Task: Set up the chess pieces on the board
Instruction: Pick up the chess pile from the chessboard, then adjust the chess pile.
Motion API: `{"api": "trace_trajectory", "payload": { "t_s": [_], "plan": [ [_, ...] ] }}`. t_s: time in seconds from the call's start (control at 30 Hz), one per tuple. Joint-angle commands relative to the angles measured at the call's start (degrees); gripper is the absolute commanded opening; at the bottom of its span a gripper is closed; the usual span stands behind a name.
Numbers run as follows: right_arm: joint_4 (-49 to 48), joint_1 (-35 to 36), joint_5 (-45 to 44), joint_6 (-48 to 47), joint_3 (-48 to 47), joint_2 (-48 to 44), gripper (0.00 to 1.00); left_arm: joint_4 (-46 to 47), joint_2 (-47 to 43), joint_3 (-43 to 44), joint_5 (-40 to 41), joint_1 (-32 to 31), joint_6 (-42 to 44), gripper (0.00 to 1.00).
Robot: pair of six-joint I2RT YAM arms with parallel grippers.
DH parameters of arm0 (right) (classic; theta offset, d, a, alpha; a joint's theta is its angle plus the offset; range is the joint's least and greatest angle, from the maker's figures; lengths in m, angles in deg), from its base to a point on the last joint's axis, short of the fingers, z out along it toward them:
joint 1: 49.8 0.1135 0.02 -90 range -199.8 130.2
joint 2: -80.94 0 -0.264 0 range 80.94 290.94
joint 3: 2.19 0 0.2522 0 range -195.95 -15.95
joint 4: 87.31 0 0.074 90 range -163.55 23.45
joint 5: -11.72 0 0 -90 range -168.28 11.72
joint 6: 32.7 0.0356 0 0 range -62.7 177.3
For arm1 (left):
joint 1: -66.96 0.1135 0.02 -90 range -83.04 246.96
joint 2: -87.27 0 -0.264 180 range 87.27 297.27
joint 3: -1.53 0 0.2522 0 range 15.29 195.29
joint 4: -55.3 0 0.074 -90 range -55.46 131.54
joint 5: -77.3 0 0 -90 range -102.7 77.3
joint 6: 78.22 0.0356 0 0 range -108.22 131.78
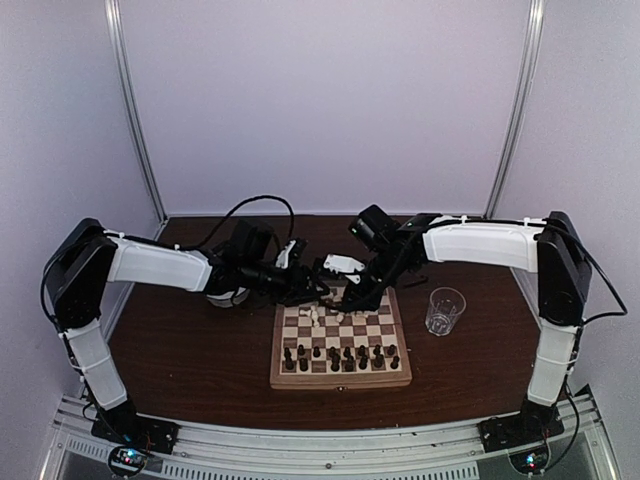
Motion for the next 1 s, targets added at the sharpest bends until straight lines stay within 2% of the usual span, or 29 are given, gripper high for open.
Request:
{"api": "trace_trajectory", "payload": {
  "t_s": [0.0,0.27,0.77,0.83,0.97],
  "plan": [
    [-1.2,-0.4,1.3,0.8,0.7,-2.8,0.15,1.9,1.3,-0.3,-0.4,0.2,-0.8,0.37],
    [-1.3,-0.5,1.7,1.2,0.6,-3.1,0.15,4.7,2.7,-0.4,-2.4,0.2,-2.9,0.36],
    [-1.3,-0.5,1.8,1.1,0.7,-2.7,0.16,14.4,4.6,-1.9,-5.9,0.2,-7.5,0.08],
    [-1.3,-0.6,1.7,1.2,0.8,-2.8,0.20,16.5,4.8,-2.5,-6.3,0.2,-8.5,0.05],
    [-1.3,-1.8,2.6,2.0,1.2,-3.8,0.35,21.9,4.7,-4.2,-6.1,0.2,-10.9,0.00]
  ]
}}
